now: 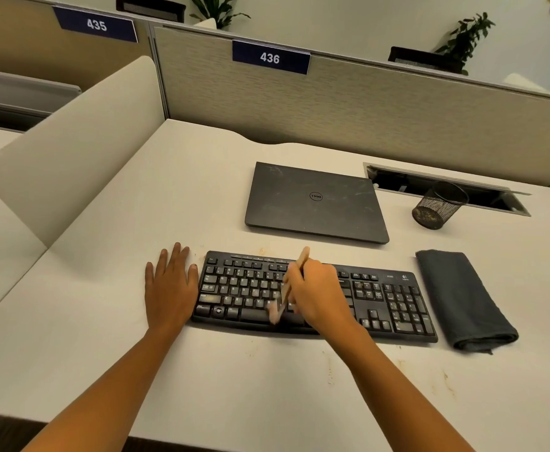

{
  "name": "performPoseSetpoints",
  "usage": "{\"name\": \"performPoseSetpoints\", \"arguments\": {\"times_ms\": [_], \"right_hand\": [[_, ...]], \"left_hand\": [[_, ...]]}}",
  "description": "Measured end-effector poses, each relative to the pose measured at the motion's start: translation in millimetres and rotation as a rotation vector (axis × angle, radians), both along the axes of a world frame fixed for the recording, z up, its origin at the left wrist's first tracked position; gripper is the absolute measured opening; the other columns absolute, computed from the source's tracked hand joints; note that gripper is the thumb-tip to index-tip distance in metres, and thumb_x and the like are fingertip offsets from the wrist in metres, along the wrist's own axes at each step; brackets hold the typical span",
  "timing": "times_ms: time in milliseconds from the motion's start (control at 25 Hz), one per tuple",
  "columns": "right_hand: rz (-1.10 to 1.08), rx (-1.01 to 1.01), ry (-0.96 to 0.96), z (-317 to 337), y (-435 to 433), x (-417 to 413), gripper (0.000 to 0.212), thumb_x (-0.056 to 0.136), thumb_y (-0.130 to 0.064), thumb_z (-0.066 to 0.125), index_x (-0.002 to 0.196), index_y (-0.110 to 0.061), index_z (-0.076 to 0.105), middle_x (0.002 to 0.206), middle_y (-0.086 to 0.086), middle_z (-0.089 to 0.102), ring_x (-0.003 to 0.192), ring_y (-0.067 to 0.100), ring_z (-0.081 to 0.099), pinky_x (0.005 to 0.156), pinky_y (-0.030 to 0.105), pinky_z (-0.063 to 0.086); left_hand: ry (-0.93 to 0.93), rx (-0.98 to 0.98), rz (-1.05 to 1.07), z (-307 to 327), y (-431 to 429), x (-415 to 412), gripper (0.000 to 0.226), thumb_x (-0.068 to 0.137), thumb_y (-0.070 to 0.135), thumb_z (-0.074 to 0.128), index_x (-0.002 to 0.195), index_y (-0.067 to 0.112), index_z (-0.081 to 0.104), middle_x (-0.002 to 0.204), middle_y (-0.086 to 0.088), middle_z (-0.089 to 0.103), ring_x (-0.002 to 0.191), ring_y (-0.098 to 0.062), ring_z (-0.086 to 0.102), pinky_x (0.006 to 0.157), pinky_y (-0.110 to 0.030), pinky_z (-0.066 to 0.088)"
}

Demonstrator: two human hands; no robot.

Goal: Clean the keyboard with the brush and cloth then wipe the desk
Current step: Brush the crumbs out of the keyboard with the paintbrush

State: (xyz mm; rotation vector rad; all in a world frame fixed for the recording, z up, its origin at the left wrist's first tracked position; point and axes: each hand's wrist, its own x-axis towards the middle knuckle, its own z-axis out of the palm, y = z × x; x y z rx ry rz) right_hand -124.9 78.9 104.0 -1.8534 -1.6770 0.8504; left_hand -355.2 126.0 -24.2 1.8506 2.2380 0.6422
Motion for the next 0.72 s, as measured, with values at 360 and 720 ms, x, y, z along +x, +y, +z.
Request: {"name": "performPoseSetpoints", "arguments": {"times_ms": [360,720], "right_hand": [[-0.09,0.026,0.034,-5.8,11.7,-6.2,0.037,0.104,-0.024,0.034,0.089,-0.001,0.059,0.079,0.017,0.067,0.062,0.021,0.063,0.063,0.04,0.059],[-0.016,-0.054,-0.241,-3.0,25.7,-13.9,0.022,0.101,-0.011,0.038,0.105,0.0,0.056,0.097,0.017,0.064,0.081,0.025,0.062,0.076,0.036,0.051]], "left_hand": [[-0.005,-0.012,-0.022,-2.4,0.0,-3.9,0.06,0.101,0.051,0.033,0.15,0.018,0.035,0.16,0.001,0.025,0.15,-0.02,0.015,0.121,-0.041,0.003],[0.005,-0.017,-0.02,-2.6,0.4,-3.5,0.061,0.1,0.053,0.033,0.15,0.019,0.035,0.161,0.001,0.024,0.15,-0.021,0.015,0.121,-0.042,0.004]]}}
